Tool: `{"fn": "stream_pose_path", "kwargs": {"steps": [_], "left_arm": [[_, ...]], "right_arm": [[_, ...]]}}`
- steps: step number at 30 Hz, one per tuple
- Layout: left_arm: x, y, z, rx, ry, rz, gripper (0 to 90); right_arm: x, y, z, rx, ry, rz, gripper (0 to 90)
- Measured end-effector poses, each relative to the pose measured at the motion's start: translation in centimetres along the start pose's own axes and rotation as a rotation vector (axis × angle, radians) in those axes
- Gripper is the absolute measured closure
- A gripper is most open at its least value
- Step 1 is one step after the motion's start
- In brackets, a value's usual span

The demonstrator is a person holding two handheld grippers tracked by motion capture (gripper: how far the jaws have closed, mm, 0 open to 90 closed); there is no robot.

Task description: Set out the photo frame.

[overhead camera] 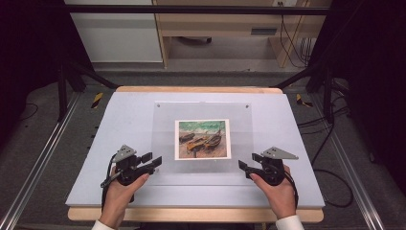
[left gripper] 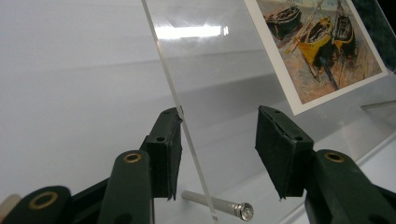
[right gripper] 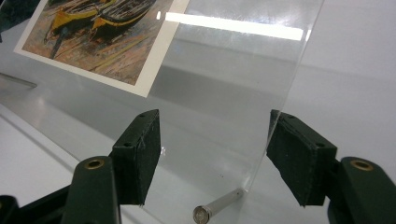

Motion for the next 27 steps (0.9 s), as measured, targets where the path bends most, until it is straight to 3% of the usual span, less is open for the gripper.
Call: {"fn": "stream_pose_path", "kwargs": {"steps": [27], "left_arm": [[-0.64, -0.33, 0.41, 0.032, 0.011, -0.009, 53.7]], "right_arm": [[-0.78, -0.44, -0.23, -0.032, -0.022, -0.001, 39.8]]}}
Point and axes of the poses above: each handheld gripper's, and its own axes: x roughly forward along the jaws, y roughly out of its top, z roughly to its right, the point moved 8 cm from there along x, roughly forward along the jaws, and after that the axes turned 7 degrees about -y, right-handed, at the moved point
